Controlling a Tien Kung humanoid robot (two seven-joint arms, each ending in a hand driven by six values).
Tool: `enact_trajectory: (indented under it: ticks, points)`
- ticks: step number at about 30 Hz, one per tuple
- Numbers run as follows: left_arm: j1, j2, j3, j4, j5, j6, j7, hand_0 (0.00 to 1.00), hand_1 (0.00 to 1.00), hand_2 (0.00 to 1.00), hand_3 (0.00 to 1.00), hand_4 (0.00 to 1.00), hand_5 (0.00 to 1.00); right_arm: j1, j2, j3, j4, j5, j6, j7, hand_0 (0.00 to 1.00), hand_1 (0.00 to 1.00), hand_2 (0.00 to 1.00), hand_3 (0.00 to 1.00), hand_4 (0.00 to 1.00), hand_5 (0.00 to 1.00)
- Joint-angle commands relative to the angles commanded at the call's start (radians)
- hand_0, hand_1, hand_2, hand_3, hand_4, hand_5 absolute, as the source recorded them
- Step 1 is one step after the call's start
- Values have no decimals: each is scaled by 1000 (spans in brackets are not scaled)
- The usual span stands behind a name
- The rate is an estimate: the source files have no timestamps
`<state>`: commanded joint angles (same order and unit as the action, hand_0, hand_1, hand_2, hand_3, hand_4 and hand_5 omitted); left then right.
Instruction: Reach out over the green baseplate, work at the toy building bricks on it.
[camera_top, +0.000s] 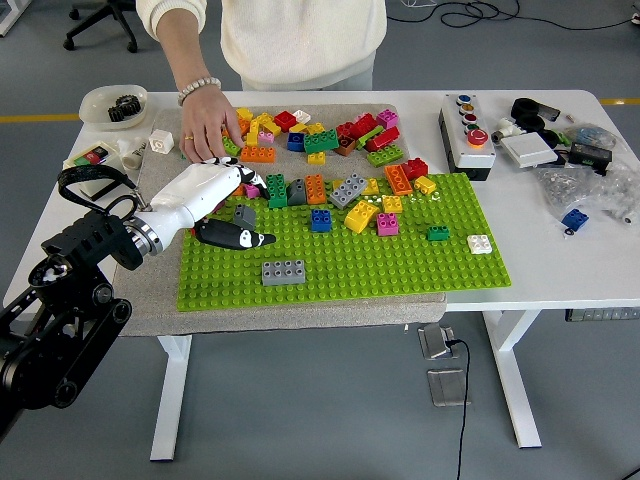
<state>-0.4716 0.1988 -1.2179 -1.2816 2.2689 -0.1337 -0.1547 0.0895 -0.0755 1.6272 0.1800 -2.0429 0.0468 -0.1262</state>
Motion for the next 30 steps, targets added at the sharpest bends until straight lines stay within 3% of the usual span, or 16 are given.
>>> enact_trajectory:
  ticks: [2, 3, 8, 9, 14, 15, 20, 21, 30]
  points:
    - [-7, 1, -9, 8, 0, 10, -2, 871, 738, 723, 649, 915, 474, 1, 0, 0, 0, 0, 0, 0, 727, 607, 614, 521, 716, 523]
    - [-10, 2, -13, 12, 0, 14, -4, 831, 750, 721, 663, 878, 398, 1, -1, 0, 0, 1, 0, 0, 728, 607, 614, 521, 716, 523]
    - [-31, 7, -32, 38, 0, 36, -12, 831, 750, 721, 663, 878, 398, 4, -1, 1, 0, 2, 0, 1, 728, 607, 614, 521, 716, 523]
    - [-36, 7, -35, 44, 0, 41, -14, 794, 745, 678, 681, 693, 169, 4, -2, 1, 0, 2, 0, 1, 728, 607, 614, 521, 715, 523]
    - [-52, 6, -42, 66, 0, 67, -24, 794, 745, 678, 681, 693, 169, 6, -1, 1, 0, 4, -1, 1, 728, 607, 614, 521, 715, 523]
    - [-53, 5, -43, 69, 0, 73, -27, 708, 714, 618, 655, 377, 2, 6, -1, 1, 0, 4, -1, 1, 728, 607, 613, 521, 715, 522]
    - [-65, 3, -44, 81, 0, 97, -37, 708, 714, 618, 655, 377, 2, 7, -2, 3, 0, 2, -1, 1, 728, 607, 613, 521, 715, 522]
    - [-66, 3, -44, 82, 0, 101, -38, 607, 641, 574, 620, 176, 2, 7, -2, 3, 0, 2, 0, 1, 728, 607, 613, 521, 715, 523]
    - [-72, 1, -46, 89, -14, 114, -42, 605, 627, 571, 614, 194, 2, 7, -1, 4, 0, 1, -1, 0, 728, 608, 614, 521, 716, 523]
